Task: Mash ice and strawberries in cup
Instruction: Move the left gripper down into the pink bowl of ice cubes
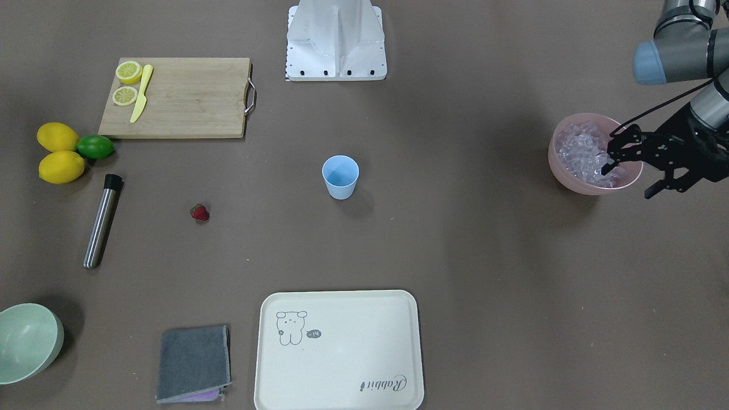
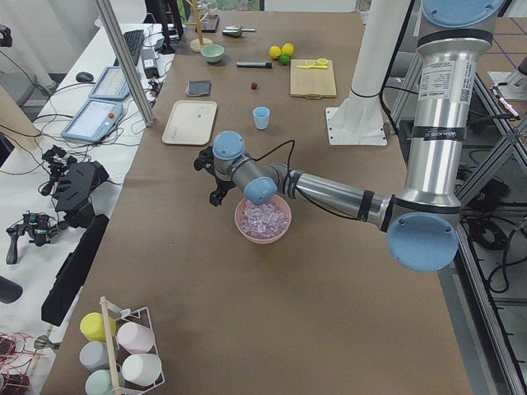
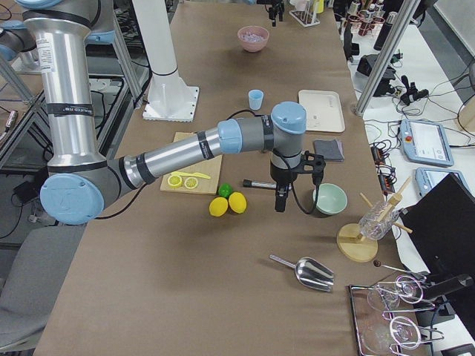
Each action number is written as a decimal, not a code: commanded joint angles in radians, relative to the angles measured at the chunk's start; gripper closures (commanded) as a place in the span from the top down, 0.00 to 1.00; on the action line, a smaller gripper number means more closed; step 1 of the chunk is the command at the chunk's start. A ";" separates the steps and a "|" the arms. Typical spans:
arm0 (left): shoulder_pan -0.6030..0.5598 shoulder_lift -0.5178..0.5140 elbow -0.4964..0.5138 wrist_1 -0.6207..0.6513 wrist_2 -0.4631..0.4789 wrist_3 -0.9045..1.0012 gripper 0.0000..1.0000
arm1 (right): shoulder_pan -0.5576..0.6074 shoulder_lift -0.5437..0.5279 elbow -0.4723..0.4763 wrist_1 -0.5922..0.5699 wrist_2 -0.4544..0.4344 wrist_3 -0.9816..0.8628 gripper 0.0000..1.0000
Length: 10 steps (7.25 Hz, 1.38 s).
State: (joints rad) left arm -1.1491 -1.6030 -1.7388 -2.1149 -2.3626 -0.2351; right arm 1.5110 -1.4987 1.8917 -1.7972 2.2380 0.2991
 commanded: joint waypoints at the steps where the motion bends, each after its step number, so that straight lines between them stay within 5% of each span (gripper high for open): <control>1: 0.076 0.089 -0.021 -0.075 -0.014 0.030 0.97 | 0.006 -0.012 0.013 0.001 -0.003 0.000 1.00; 7: 0.123 0.170 -0.010 -0.082 -0.001 0.129 0.97 | 0.006 -0.012 0.035 0.001 -0.001 0.000 1.00; 8: 0.132 0.170 -0.014 -0.082 -0.001 0.129 0.84 | 0.006 -0.012 0.033 0.001 -0.008 0.000 1.00; 9: 0.149 0.167 -0.010 -0.082 0.002 0.128 0.83 | 0.006 -0.009 0.033 0.002 -0.008 0.000 1.00; 10: 0.157 0.166 -0.008 -0.082 0.015 0.128 0.96 | 0.006 -0.009 0.033 0.002 -0.008 0.000 1.00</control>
State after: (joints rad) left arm -1.0045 -1.4354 -1.7492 -2.1966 -2.3584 -0.1070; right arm 1.5171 -1.5090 1.9247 -1.7953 2.2311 0.2991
